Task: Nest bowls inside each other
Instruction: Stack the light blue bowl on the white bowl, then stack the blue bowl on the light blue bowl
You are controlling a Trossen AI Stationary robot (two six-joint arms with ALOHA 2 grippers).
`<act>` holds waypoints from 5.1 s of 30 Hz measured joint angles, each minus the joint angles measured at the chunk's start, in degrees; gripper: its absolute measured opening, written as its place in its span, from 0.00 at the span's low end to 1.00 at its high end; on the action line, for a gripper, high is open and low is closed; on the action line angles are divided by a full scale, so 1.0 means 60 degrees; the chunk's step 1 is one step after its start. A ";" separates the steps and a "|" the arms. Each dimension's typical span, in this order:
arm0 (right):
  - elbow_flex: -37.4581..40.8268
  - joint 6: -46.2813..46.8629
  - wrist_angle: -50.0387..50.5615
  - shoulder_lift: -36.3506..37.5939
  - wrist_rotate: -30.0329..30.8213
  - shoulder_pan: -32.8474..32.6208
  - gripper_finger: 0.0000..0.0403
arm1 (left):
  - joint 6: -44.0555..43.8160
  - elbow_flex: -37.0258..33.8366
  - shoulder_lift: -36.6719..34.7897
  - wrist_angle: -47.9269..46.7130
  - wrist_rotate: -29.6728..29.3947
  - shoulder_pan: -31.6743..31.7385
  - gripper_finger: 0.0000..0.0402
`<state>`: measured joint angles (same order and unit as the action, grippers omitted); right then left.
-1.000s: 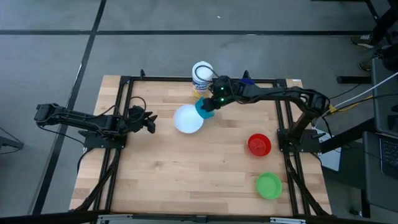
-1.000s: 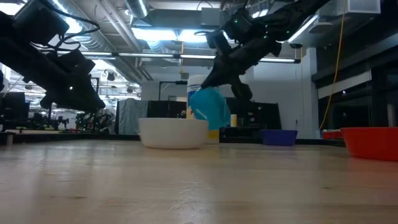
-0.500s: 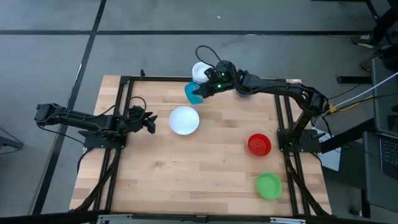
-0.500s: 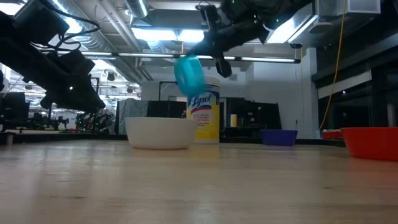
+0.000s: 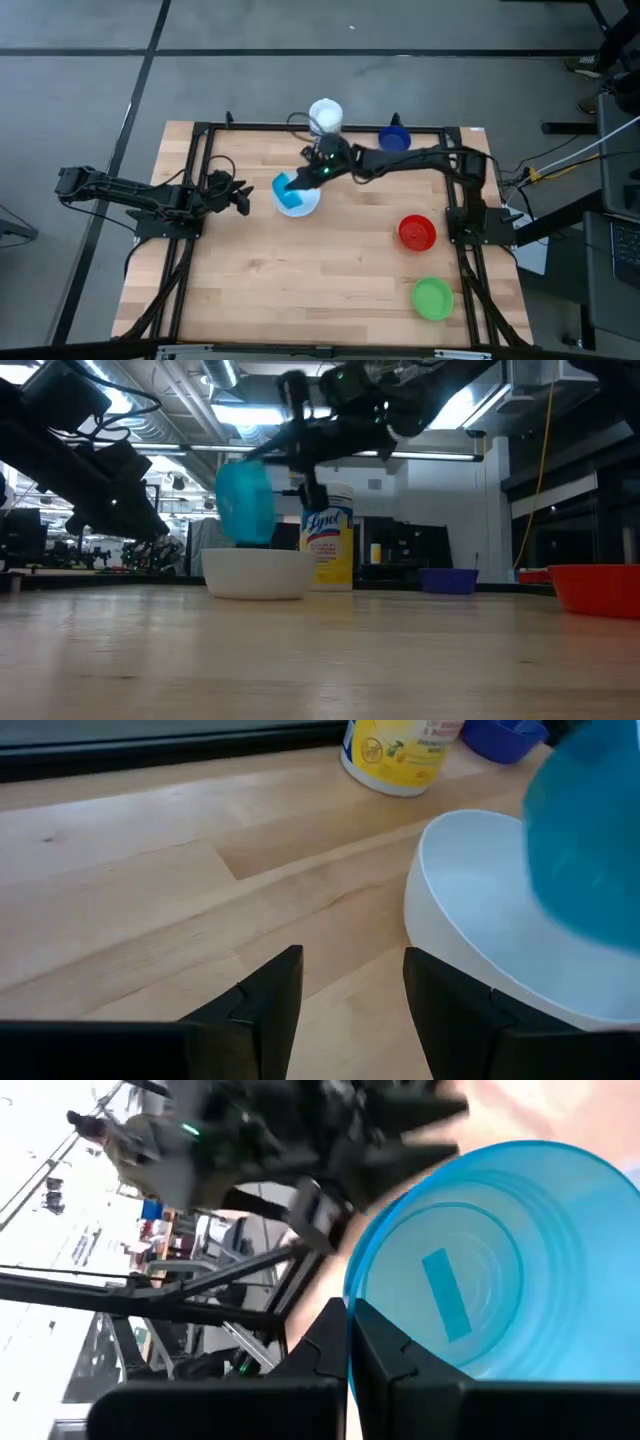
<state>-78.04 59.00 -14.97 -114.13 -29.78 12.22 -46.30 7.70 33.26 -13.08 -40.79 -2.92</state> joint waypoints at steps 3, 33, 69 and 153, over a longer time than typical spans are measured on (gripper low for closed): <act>0.0004 0.0094 0.0395 -0.0174 0.0057 -0.0162 0.00 | 0.0000 0.0000 0.0000 -0.0013 0.0086 0.0000 0.43; 0.0006 -0.3246 0.7506 0.1185 0.1585 0.0710 0.00 | 0.0000 0.0011 0.0000 -0.0336 0.0427 0.0003 0.43; 0.0007 -0.3986 0.8151 0.3352 0.2633 0.1593 0.54 | -0.0080 0.0011 0.0001 -0.0328 0.0462 0.0000 0.43; 0.2021 -0.6582 0.8847 0.1478 0.3664 0.5776 0.05 | 0.0084 0.0011 0.0004 -0.0404 0.0801 0.0000 0.43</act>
<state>-65.91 19.51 38.11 -105.27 -7.80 46.87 -45.80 7.77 33.28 -15.51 -35.99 -2.92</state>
